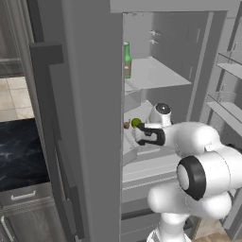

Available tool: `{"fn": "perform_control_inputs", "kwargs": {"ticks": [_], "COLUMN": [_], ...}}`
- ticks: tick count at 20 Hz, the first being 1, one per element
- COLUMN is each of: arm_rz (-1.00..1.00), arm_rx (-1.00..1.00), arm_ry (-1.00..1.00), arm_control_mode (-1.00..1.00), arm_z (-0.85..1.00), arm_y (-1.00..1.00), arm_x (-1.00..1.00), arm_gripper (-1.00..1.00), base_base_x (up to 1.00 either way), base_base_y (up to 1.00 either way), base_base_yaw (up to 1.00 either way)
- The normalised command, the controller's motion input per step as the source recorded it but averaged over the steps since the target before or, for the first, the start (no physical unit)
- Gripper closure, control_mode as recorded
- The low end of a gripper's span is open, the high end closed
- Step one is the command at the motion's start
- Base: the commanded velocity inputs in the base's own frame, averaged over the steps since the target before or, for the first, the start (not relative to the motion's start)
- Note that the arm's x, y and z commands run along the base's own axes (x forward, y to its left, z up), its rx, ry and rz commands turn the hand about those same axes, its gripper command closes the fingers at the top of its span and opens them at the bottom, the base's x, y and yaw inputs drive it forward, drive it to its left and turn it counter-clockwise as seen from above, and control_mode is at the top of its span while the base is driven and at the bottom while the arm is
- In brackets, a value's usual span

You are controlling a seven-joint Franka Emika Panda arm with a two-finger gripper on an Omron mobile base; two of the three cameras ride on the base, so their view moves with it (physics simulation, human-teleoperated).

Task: Place the beer on the top shelf of the fridge to keep it out of children's reach, and place the lime and garlic on lower shelves for easy access.

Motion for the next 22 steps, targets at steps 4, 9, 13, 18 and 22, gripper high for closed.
{"fn": "perform_control_inputs", "kwargs": {"ticks": [4,9,13,18,22], "arm_rz": [0.0,0.0,0.01,0.01,0.01], "arm_rx": [0.0,0.0,0.0,0.0,-0.01], "arm_ry": [-0.01,-0.08,-0.12,-0.07,-0.06], "arm_control_mode": [-1.0,-1.0,-1.0,-1.0,-1.0], "arm_z": [0.55,0.79,0.89,0.94,0.99], "arm_y": [-0.11,0.0,0.0,0.0,0.0], "arm_x": [-1.0,-1.0,-0.98,-0.92,-0.83], "arm_gripper": [-1.0,-1.0,-1.0,-1.0,-1.0], "base_base_x": [0.0,0.0,0.0,0.0,0.0], "base_base_y": [0.0,0.0,0.0,0.0,0.0], "base_base_yaw": [0.0,0.0,0.0,0.0,0.0]}}
